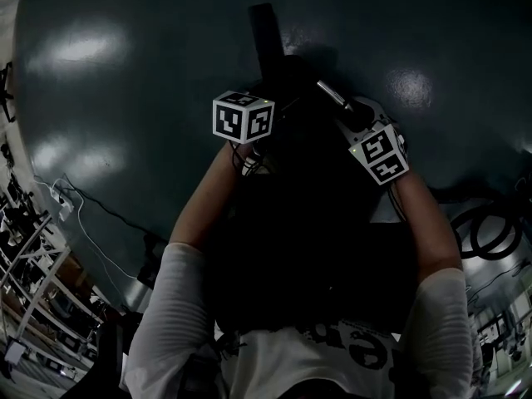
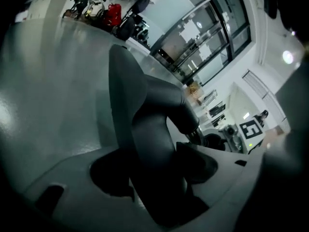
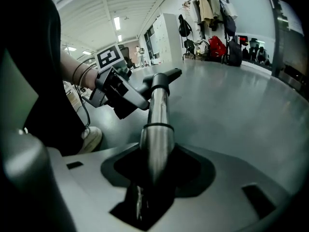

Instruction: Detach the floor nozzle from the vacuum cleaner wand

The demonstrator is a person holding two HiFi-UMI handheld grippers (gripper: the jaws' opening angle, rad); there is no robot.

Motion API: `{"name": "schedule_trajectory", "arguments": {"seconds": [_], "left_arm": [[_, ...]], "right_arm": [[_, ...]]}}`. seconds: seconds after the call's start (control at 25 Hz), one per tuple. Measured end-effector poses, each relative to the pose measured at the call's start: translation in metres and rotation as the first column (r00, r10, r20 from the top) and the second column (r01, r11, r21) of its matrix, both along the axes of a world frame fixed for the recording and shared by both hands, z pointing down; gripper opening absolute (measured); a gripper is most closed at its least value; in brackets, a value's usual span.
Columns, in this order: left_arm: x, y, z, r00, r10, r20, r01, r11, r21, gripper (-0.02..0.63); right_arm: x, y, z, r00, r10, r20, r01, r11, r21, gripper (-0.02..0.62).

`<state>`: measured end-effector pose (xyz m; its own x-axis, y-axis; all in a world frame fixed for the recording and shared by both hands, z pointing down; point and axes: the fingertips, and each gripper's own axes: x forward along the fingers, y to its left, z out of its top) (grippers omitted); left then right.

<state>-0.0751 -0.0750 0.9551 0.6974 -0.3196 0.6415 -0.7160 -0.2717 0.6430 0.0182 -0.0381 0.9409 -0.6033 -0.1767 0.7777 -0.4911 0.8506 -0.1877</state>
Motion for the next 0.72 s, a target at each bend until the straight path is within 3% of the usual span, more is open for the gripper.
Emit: {"name": "schedule_trajectory", "arguments": {"seconds": [0.12, 0.28, 0.4, 0.52, 0.72], "left_arm": [[0.002, -0.009, -0.035, 0.998, -0.03, -0.052, 0.029, 0.999, -0.02, 0.262], [0.012, -0.017, -0.13, 1.0, 0.01, 0.013, -0.009, 0.999, -0.042, 0.242], [0.024, -0.011, -0.246, 0.999, 0.033, 0.026, -0.033, 0.999, -0.013, 0.223], [0.043, -0.002, -0.384, 0.999, 0.005, -0.037, -0.004, 0.999, 0.041, 0.19], [0.08, -0.013, -0.587, 0.994, 0.073, -0.08, -0.054, 0.974, 0.218, 0.159]], "right_arm": [[0.005, -0.013, -0.028, 1.0, 0.002, -0.016, -0.002, 1.0, 0.03, 0.186], [0.014, -0.023, -0.108, 0.998, 0.019, -0.062, -0.014, 0.997, 0.078, 0.186], [0.02, -0.019, -0.21, 0.998, 0.032, -0.061, -0.026, 0.994, 0.105, 0.186], [0.029, -0.01, -0.332, 0.998, 0.044, -0.034, -0.04, 0.993, 0.107, 0.186], [0.047, -0.027, -0.509, 0.995, 0.069, -0.07, -0.058, 0.988, 0.145, 0.183]]}}
